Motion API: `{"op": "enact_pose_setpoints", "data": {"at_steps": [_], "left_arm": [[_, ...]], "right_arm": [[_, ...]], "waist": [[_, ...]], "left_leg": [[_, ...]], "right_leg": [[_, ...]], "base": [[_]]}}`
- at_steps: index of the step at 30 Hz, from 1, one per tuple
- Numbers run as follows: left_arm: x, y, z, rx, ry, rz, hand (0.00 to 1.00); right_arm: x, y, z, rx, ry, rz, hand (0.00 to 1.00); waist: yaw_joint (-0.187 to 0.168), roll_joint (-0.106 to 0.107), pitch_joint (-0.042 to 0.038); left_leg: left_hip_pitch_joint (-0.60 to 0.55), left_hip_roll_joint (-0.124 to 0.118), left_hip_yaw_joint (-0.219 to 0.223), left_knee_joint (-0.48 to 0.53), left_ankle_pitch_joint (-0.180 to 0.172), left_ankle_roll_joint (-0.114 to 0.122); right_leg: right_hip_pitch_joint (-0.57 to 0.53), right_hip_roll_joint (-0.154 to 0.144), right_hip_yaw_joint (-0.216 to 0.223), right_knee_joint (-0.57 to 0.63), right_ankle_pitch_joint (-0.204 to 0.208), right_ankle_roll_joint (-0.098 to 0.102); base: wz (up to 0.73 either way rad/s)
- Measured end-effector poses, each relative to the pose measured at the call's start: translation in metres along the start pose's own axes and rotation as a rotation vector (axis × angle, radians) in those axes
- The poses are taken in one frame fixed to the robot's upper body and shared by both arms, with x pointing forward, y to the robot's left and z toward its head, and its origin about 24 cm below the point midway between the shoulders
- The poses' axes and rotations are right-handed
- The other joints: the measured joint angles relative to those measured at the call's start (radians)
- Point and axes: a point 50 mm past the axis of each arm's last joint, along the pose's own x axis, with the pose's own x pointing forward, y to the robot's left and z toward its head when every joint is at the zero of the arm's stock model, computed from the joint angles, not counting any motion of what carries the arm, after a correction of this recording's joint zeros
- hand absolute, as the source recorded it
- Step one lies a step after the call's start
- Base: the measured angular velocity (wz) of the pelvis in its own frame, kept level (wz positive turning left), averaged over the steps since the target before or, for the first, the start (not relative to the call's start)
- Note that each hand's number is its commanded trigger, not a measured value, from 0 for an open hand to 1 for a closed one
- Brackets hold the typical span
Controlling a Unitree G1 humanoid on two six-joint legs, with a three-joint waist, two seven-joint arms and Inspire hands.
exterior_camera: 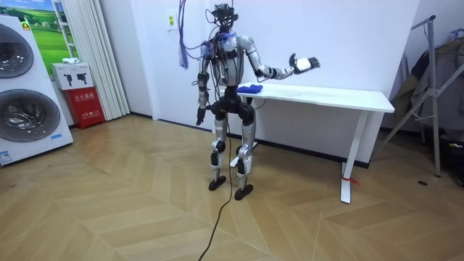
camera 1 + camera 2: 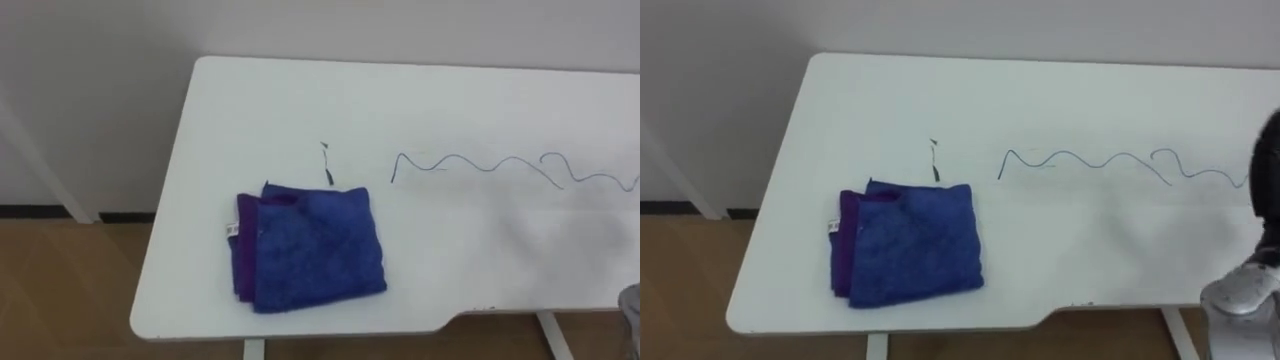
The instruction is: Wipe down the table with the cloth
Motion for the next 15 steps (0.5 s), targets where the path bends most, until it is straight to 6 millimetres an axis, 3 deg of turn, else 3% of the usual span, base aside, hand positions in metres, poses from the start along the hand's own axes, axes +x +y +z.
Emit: {"op": "enact_pose_setpoints", "data": {"at_steps": [5,9,15], "left_arm": [[-0.001,-0.007,0.010,0.031,-0.044,-0.024,0.00],[-0.001,-0.013,0.012,0.050,-0.054,-0.058,0.00],[-0.001,-0.013,0.014,0.051,-0.063,-0.062,0.00]], "right_arm": [[-0.006,0.015,0.057,-0.028,-0.285,0.083,0.00],[-0.012,0.025,0.088,-0.040,-0.431,0.144,0.00],[-0.029,0.031,0.118,-0.093,-0.606,0.230,0.00]], "waist": [[0.029,0.000,0.0029],[0.059,-0.001,0.0025],[0.085,0.005,0.0040]], "left_leg": [[-0.012,0.000,-0.004,0.003,0.000,0.000],[-0.015,0.001,-0.012,0.003,0.000,0.000],[-0.026,0.002,-0.030,0.003,0.000,0.000]], "right_leg": [[-0.008,0.001,-0.002,0.001,0.000,0.000],[-0.009,0.001,-0.011,0.002,0.000,-0.001],[-0.009,0.000,-0.046,0.001,0.000,-0.001]], "base": [[0.01],[0.06],[0.10]]}}
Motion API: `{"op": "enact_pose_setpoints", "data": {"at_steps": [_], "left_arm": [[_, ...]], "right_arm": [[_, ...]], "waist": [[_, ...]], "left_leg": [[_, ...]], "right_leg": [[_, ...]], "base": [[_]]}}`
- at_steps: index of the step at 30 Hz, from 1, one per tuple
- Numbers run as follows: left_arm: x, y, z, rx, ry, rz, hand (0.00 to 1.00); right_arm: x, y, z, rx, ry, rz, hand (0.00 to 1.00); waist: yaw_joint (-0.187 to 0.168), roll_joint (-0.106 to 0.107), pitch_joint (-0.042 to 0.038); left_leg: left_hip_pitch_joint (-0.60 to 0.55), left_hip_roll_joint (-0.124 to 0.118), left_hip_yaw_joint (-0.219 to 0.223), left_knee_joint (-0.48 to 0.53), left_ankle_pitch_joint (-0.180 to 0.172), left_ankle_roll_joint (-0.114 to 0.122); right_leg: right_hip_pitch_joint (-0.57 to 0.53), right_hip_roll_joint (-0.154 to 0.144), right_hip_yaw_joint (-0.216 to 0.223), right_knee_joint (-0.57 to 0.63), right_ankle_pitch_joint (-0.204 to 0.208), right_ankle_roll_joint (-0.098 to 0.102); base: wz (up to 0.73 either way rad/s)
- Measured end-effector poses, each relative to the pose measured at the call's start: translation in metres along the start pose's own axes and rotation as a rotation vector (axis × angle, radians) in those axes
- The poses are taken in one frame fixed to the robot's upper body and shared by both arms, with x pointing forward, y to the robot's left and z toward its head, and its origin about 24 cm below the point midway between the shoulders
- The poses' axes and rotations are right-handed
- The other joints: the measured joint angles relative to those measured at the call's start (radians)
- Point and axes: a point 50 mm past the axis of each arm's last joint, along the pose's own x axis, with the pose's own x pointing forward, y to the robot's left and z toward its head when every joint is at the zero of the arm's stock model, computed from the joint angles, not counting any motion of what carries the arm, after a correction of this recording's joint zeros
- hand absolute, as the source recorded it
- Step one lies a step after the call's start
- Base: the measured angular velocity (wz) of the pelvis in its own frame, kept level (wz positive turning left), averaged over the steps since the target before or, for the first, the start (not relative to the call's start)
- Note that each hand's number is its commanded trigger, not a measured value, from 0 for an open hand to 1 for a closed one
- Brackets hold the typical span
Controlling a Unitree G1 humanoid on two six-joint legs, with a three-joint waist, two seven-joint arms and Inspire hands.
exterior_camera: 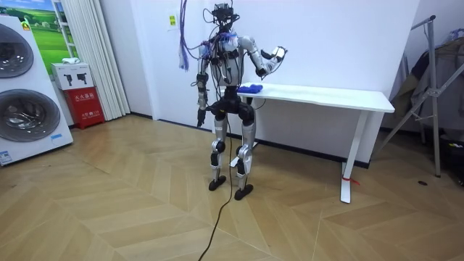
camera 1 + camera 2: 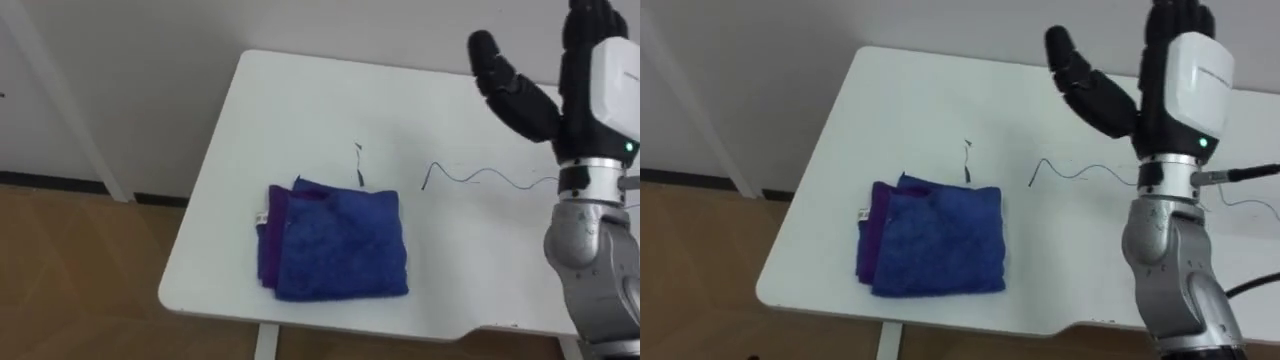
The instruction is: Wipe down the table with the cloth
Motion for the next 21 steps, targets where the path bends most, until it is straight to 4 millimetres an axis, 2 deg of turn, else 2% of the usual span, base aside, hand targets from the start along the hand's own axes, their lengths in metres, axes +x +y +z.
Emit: {"op": "enact_pose_setpoints", "data": {"at_steps": [4,7,12,16,21], "left_arm": [[0.001,-0.001,0.004,0.041,-0.020,-0.007,0.00],[0.001,-0.003,0.009,0.068,-0.038,-0.016,0.00],[0.003,-0.003,0.013,0.074,-0.051,-0.019,0.00],[0.004,-0.004,0.016,0.125,-0.067,-0.035,0.00],[0.004,-0.003,0.021,0.176,-0.091,-0.046,0.00]], "right_arm": [[-0.004,0.013,0.022,0.004,-0.096,0.090,0.00],[-0.013,0.030,0.039,0.011,-0.166,0.194,0.00],[-0.027,0.049,0.057,0.051,-0.244,0.342,0.00],[-0.036,0.062,0.052,0.024,-0.237,0.435,0.00],[-0.066,0.077,0.048,-0.025,-0.237,0.585,0.00]], "waist": [[0.013,-0.001,-0.0023],[0.031,-0.004,-0.0033],[0.046,-0.018,0.0035],[0.044,-0.024,0.0006],[0.048,-0.017,0.0052]], "left_leg": [[-0.014,0.001,-0.001,-0.001,0.000,0.000],[-0.015,0.001,-0.001,-0.001,0.000,0.000],[-0.009,0.000,-0.024,-0.001,0.000,0.000],[-0.007,-0.003,-0.039,-0.002,0.000,0.000],[-0.012,-0.004,-0.040,-0.003,0.000,0.000]], "right_leg": [[-0.012,0.001,-0.007,-0.001,0.000,0.000],[-0.014,0.001,-0.007,-0.002,0.000,0.000],[0.001,0.000,-0.018,-0.006,0.000,0.000],[0.009,-0.002,-0.010,-0.006,0.000,0.000],[0.010,-0.003,-0.010,-0.007,0.000,0.000]], "base": [[0.04],[0.02],[0.15],[0.17],[0.01]]}}
